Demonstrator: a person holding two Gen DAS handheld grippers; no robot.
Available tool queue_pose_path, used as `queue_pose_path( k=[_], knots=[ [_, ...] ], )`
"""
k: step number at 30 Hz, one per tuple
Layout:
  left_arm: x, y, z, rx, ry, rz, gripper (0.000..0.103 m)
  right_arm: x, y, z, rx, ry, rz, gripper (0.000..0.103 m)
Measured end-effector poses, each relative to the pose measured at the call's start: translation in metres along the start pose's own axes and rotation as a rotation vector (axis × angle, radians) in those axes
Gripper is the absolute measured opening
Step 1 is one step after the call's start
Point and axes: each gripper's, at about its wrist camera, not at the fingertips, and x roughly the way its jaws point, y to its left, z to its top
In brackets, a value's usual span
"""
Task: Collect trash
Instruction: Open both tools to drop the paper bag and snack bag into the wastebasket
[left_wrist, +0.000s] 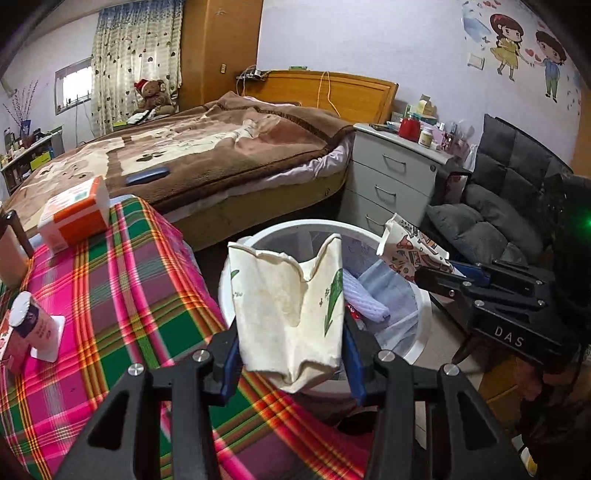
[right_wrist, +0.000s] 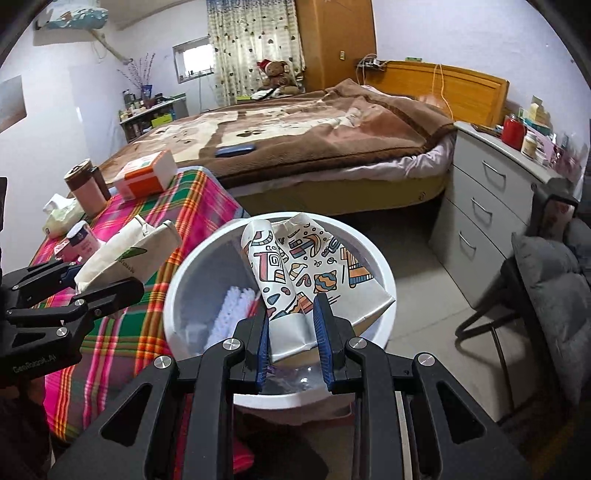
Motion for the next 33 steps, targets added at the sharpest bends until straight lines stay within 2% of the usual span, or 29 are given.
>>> queue_pose_path(
  k=[12,15,17,23,26,28,33],
  knots=[
    [0.027,-0.013,0.010,0.039,0.032,0.030,0.050,0.023,-0.018,-0.001,0.013,0.060,-0.005,0.023],
    [0.031,-0.011,0.011,0.027,0.040,0.019,0.057,0.027,-0.020,0.001,0.009,0.077,0.003,0.023],
    [0.034,-0.011,0.011,0.025,0.043,0.026,0.066,0.029,-0.021,0.001,0.005,0.081,-0.006,0.023],
    [0.035,-0.010,0.010,0.020,0.045,0.032,0.069,0.030,-0.028,0.002,0.029,0.083,-0.013,0.025],
    [0.034,-0.007,0.010,0.003,0.046,0.026,0.070,0.031,-0.029,0.001,0.023,0.091,-0.007,0.039],
    [0.032,-0.005,0.010,-0.001,0.041,0.031,0.070,0.031,-0.028,0.001,0.022,0.093,-0.001,0.056],
    [0.027,-0.002,0.009,-0.010,0.035,0.044,0.070,0.031,-0.028,0.001,0.035,0.087,0.010,0.058]
  ],
)
